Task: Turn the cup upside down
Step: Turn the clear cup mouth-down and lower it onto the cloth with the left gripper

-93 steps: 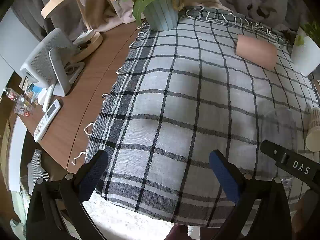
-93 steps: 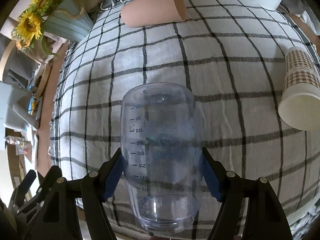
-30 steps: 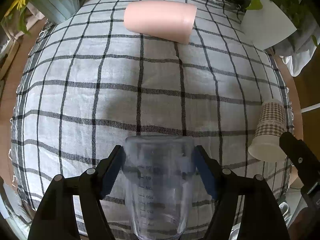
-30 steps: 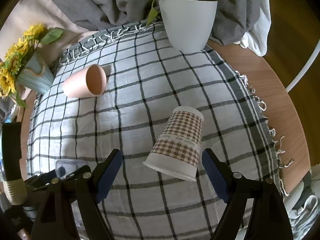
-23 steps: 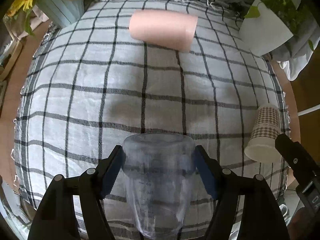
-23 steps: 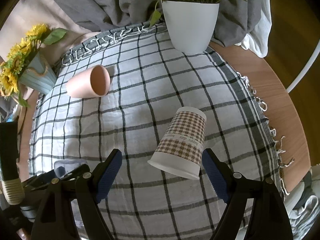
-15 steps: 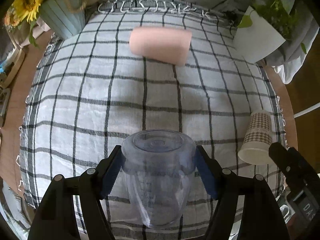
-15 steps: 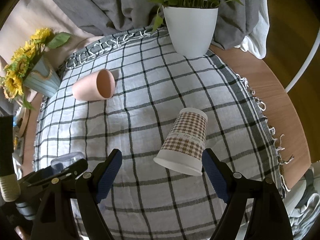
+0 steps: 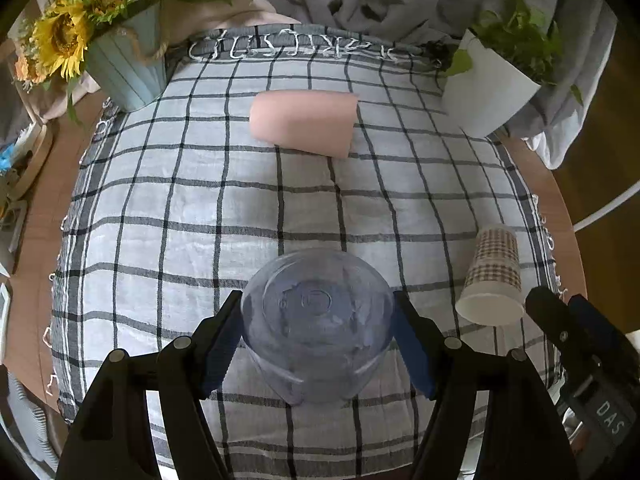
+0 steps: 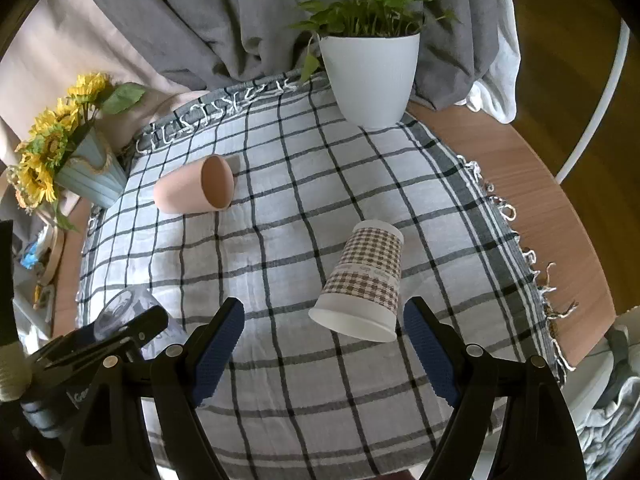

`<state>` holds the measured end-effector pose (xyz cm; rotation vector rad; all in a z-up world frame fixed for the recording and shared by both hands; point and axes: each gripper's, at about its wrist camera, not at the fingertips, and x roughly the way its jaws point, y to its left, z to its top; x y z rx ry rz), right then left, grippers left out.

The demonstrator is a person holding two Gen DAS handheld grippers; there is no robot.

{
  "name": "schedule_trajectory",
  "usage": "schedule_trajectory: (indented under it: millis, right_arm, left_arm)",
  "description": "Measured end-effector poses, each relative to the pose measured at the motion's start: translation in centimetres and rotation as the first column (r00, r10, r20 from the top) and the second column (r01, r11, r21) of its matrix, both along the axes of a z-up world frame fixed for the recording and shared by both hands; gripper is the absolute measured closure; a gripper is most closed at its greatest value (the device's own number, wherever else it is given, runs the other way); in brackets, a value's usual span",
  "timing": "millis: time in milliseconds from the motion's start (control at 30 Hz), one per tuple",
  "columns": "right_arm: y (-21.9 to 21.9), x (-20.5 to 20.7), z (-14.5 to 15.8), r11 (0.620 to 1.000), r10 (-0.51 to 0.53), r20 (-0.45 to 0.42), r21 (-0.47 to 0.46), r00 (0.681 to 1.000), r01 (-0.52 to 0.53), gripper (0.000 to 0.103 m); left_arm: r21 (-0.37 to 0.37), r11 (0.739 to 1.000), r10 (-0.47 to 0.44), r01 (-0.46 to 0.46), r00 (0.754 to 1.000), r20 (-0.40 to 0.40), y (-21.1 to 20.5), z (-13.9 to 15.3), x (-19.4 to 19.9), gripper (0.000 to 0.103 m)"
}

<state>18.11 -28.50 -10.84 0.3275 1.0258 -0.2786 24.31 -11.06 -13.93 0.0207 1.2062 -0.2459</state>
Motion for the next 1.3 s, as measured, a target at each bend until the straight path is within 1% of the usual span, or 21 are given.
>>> schedule_trajectory:
  millis: [167,600,1000,1033,1067,1100,1133,1300]
  right_arm:
    - [0.2,-0.5,0.1,1.0,0.005,-0.006,-0.019,1.0,-0.005,0.021]
    - [0.6,-2.1,0.0,0.999,0.008,-0.024,-0.044,1.0,-0.009,0.021]
    - [1.1,-3.0,0.2,0.998,-0.011,-0.023,-0.056,1.0,0.01,0.021]
    - [1.1,-3.1,0.3,0.998,-0.014,-0.021,-0.058,1.0,0.012,0.021]
    - [1.2,-3.3,0.3,0.998,-0.017,-0.02,-0.062,1.0,0.016,0.021]
    - [1.2,-3.4,0.4,0.998,-0.02,-0.017,-0.063,1.0,0.019,0.021]
    - [1.3,-3.4,0.5,0.998,-0.021,-0.016,-0.063,1.0,0.02,0.021]
    - [1.7,-3.9,0.9,0.995,-0.044,-0.012,-0.089,0.999,0.042,0.019]
  left_arm:
    - [-0.005,1.0,-0.018,0.018,1.0,0.016,-0.2,0.3,-1.3,0.032]
    - [-0.004,1.0,-0.024,0.024,0.999,0.031,0.2,0.3,-3.8,0.032]
    - [-0.025,0.999,-0.035,0.036,0.999,0.038,0.6,0.4,-3.8,0.032]
    - [-0.029,0.999,-0.039,0.04,0.999,0.035,0.6,0.3,-3.8,0.031]
    - [-0.033,0.999,-0.043,0.044,0.999,0.032,0.6,0.2,-3.7,0.029]
    - [-0.033,0.998,-0.045,0.046,0.998,0.033,0.7,0.2,-3.7,0.023]
    - [-0.035,0.998,-0.045,0.046,0.998,0.037,0.8,0.2,-3.7,0.02]
    - [-0.045,0.996,-0.07,0.073,0.995,0.065,0.8,0.5,-3.6,0.015]
